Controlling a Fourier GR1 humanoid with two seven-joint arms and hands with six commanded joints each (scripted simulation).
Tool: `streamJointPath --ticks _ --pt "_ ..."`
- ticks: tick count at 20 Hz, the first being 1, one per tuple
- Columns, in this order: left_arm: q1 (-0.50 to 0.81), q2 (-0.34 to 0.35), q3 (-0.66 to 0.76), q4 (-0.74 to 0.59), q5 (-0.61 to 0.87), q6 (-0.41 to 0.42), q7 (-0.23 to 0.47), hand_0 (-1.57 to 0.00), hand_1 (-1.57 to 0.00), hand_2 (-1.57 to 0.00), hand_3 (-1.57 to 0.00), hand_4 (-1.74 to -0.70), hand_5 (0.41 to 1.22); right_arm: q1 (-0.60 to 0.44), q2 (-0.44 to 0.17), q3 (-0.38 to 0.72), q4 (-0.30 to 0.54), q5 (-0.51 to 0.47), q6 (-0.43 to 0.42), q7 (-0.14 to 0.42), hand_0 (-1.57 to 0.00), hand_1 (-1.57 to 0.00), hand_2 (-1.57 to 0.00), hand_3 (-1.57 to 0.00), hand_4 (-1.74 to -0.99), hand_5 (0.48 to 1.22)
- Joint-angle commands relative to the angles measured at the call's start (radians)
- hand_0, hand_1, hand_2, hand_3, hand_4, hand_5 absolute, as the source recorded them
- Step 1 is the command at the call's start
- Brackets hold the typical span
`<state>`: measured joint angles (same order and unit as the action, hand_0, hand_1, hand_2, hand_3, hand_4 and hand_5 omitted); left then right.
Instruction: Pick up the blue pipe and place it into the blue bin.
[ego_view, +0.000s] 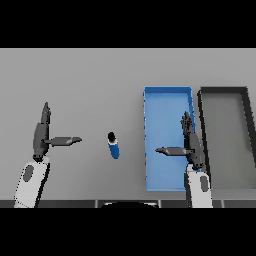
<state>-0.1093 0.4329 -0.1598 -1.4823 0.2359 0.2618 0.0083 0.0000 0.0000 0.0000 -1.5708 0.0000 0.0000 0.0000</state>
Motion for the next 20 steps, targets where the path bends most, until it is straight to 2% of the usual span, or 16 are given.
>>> streamJointPath --ticks 1,6,7,8,10,16,17,20 --pt "0.0 0.0 0.001 0.0 0.0 0.0 -0.005 0.0 0.0 0.0 0.0 -1.07 0.591 0.0 0.001 0.001 0.0 0.0 -0.001 0.0 0.0 0.0 0.0 0.0 -1.225 0.617" --pt "0.008 0.007 0.004 -0.002 0.004 -0.007 -0.013 0.0 0.0 0.0 0.0 -1.07 0.591 0.002 0.011 0.011 -0.004 0.006 -0.004 -0.002 0.0 0.0 0.0 0.0 -1.225 0.617" --pt "0.013 0.084 -0.028 -0.01 0.01 -0.144 -0.062 0.0 0.0 0.0 0.0 -1.07 0.591 0.028 -0.037 0.043 -0.034 0.049 0.029 -0.05 0.0 0.0 0.0 0.0 -1.225 0.617" --pt "0.013 0.134 -0.046 -0.013 0.016 -0.228 -0.079 0.0 0.0 0.0 0.0 -1.07 0.59 0.052 -0.063 0.075 -0.047 0.097 0.041 -0.081 0.0 0.0 0.0 0.0 -1.224 0.618" --pt "0.018 0.195 -0.048 -0.015 0.039 -0.323 -0.097 0.0 0.0 0.0 0.0 -1.08 0.587 0.078 -0.089 0.102 -0.09 0.131 0.053 -0.085 0.0 0.0 0.0 0.0 -1.225 0.62" --pt "0.015 0.216 -0.075 -0.023 0.054 -0.406 -0.116 0.0 0.0 0.0 0.0 -1.09 0.605 0.098 -0.104 0.122 -0.136 0.184 0.031 -0.025 0.0 0.0 0.0 0.0 -1.185 0.597" --pt "0.033 0.236 -0.078 -0.046 0.066 -0.44 -0.138 0.0 0.0 0.0 0.0 -1.09 0.596 0.1 -0.102 0.126 -0.135 0.186 0.032 -0.032 0.0 0.0 0.0 0.0 -1.186 0.598" --pt "0.057 0.244 -0.136 -0.113 0.063 -0.505 -0.137 0.0 0.0 0.0 0.0 -1.1 0.554 0.087 -0.114 0.123 -0.125 0.182 0.046 -0.049 0.0 0.0 0.0 0.0 -1.198 0.607"
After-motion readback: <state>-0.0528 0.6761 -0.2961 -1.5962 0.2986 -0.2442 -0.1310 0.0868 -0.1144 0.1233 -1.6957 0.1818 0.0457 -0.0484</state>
